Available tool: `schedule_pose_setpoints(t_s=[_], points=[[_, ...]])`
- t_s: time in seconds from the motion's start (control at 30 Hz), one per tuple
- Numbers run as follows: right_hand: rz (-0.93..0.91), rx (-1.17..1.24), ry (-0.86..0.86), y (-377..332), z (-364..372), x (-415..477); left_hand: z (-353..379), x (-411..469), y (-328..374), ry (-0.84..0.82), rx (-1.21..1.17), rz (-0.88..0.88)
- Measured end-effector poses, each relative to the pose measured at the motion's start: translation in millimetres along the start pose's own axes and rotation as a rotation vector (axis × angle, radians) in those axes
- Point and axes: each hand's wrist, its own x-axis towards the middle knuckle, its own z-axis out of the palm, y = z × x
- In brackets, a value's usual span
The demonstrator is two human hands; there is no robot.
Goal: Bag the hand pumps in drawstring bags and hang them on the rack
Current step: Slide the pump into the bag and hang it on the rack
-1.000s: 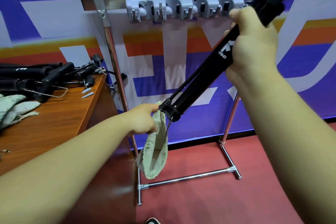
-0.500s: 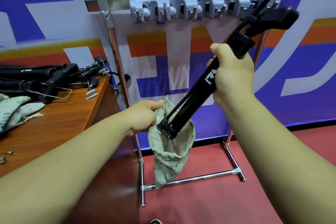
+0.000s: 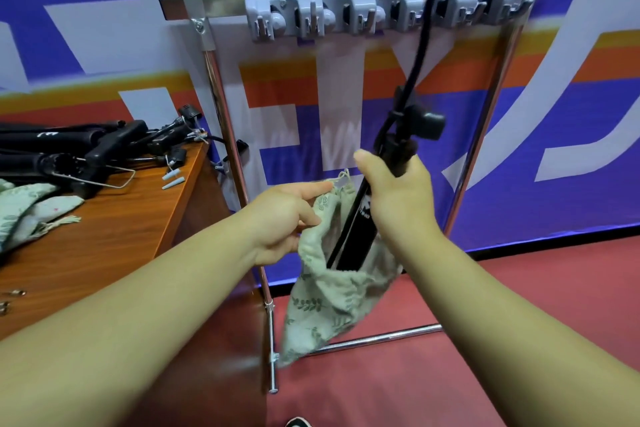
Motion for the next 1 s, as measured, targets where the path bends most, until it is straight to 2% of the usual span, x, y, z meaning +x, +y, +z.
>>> schedule_pose_setpoints(t_s=[0.17, 0.3, 0.37, 0.53, 0.67, 0.77, 0.87, 1.0], points=[[-0.006, -0.236, -0.168, 28.4, -2.0, -13.6, 3.3, -3.4, 4.1, 0.019, -0.199, 0.011], [-0.09, -0.524, -0.292, 42.4, -9.8, -14.4, 2.3, 0.0, -0.9, 0.004, -0.249, -0.003], [-0.089, -0.54, -0.326, 41.4, -13.1, -15.8, 3.5, 0.6, -3.5, -0.024, -0.247, -0.001], [-0.071, -0.491, -0.241, 32.2, -18.2, -11.2, 8.4, 0.0, -5.8, 0.001, -0.276, 0.036], [-0.062, -0.631, -0.471, 32.4, -20.9, -6.5, 13.3, -7.9, -1.1, -0.016, -0.306, 0.088], [-0.028, -0.783, -0.626, 31.4, -18.4, -8.4, 21.5, -13.1, -1.1, -0.098, -0.2, 0.13], [-0.072, -0.917, -0.728, 23.8, -15.0, -8.2, 25.2, -12.2, -2.9, -0.001, -0.119, 0.199], [-0.093, -1.016, -0.814, 18.4, -15.4, -10.4, 25.3, -12.9, 1.1, 0.079, -0.095, 0.175]])
